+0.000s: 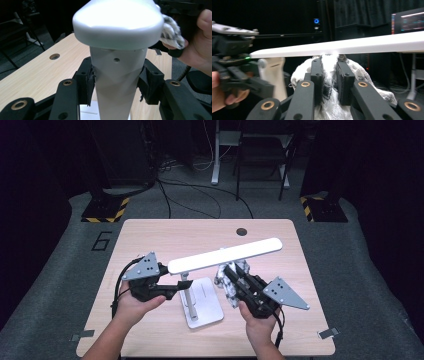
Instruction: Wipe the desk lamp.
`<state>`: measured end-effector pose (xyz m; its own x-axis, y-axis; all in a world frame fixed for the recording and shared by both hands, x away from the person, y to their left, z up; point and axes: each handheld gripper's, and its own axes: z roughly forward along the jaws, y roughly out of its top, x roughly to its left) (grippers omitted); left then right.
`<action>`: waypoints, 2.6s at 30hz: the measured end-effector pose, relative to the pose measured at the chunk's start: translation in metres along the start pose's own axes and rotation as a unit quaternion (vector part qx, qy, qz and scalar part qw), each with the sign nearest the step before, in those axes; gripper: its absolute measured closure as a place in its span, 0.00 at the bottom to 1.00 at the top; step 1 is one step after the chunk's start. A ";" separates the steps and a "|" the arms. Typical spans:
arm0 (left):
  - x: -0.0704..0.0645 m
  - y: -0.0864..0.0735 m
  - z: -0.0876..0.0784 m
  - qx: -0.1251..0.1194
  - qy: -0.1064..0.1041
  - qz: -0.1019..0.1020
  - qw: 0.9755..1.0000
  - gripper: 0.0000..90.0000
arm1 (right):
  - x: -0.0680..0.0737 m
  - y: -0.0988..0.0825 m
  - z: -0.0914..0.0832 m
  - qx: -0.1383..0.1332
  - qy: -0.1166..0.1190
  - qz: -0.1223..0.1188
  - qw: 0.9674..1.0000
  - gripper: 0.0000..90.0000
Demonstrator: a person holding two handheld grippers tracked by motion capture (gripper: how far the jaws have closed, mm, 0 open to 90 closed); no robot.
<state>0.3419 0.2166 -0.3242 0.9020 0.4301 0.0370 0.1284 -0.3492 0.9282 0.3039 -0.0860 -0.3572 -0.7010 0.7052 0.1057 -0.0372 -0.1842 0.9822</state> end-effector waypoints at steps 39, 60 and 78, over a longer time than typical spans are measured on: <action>0.000 -0.001 0.005 0.007 0.003 -0.005 1.000 0.58 | -0.016 0.005 -0.012 -0.008 -0.046 -0.035 0.998 0.87; 0.001 0.001 0.007 0.013 0.006 -0.009 1.000 0.58 | -0.077 0.020 -0.049 -0.039 -0.157 -0.006 0.987 0.87; 0.001 0.001 0.009 0.011 0.008 -0.010 1.000 0.58 | -0.045 0.013 -0.026 -0.020 -0.098 -0.029 0.995 0.87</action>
<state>0.3460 0.2094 -0.3266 0.8929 0.4495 0.0251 0.1545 -0.3583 0.9207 0.3164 -0.1379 -0.3527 -0.5446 0.8349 0.0803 -0.1047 -0.1627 0.9811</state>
